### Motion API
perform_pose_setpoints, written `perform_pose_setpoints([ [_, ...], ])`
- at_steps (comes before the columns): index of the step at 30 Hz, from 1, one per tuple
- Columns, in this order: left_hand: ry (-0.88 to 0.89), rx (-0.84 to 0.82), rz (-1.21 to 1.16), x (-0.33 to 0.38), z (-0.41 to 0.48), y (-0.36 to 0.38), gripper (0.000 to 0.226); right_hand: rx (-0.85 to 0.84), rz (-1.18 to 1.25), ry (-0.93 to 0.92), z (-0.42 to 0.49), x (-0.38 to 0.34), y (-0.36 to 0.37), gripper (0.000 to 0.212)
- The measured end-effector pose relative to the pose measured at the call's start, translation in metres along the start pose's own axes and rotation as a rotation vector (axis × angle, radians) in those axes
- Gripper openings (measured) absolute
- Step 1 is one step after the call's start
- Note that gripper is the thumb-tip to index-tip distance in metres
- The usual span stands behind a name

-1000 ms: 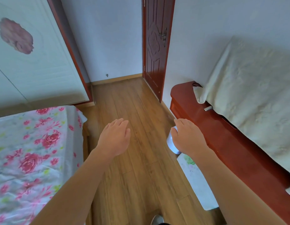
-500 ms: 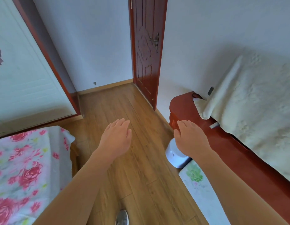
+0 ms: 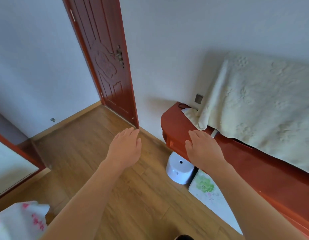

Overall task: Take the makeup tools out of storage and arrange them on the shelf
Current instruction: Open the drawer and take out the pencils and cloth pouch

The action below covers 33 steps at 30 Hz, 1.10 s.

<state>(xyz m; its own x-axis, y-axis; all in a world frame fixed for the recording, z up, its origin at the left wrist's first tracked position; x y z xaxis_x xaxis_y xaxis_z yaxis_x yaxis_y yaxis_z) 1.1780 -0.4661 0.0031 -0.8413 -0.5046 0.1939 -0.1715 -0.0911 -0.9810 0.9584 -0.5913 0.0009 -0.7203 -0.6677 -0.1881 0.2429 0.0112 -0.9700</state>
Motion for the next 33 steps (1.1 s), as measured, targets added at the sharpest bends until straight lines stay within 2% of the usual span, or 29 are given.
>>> perform_pose_setpoints([
  [4,0.107,0.007,0.010,0.027,0.048,0.002,0.049,0.017,-0.034,0.075,0.024,0.028,0.004,0.030],
  [10,0.261,0.016,0.019,0.068,0.115,0.016,0.045,0.045,-0.065,0.176,0.060,0.075,0.006,0.036],
  [13,0.326,-0.022,0.000,0.087,0.141,0.025,0.048,0.077,-0.062,0.249,0.063,0.093,0.003,0.043],
  [18,0.450,-0.101,-0.028,0.124,0.171,0.040,0.050,0.035,-0.092,0.380,0.052,0.115,0.000,0.037],
  [26,0.725,-0.157,-0.087,0.162,0.201,0.060,0.040,0.019,-0.111,0.671,0.025,0.117,0.006,0.036],
  [33,0.840,-0.194,-0.109,0.171,0.211,0.084,0.040,0.015,-0.090,0.779,0.015,0.113,0.035,0.020],
])
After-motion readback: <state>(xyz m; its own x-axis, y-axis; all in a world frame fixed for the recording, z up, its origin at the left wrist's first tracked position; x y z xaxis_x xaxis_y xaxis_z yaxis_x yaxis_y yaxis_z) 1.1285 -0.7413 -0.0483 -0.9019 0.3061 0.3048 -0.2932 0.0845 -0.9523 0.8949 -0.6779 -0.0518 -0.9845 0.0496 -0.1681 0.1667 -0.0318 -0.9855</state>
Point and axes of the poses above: each hand's wrist, its own z-axis towards the middle knuckle, its own y-axis out of the palm, x = y × z, the point moved 5 cm from there along z, towards the middle knuckle, and after that the axes turned 5 degrees about -y, right-handed, at the moved point
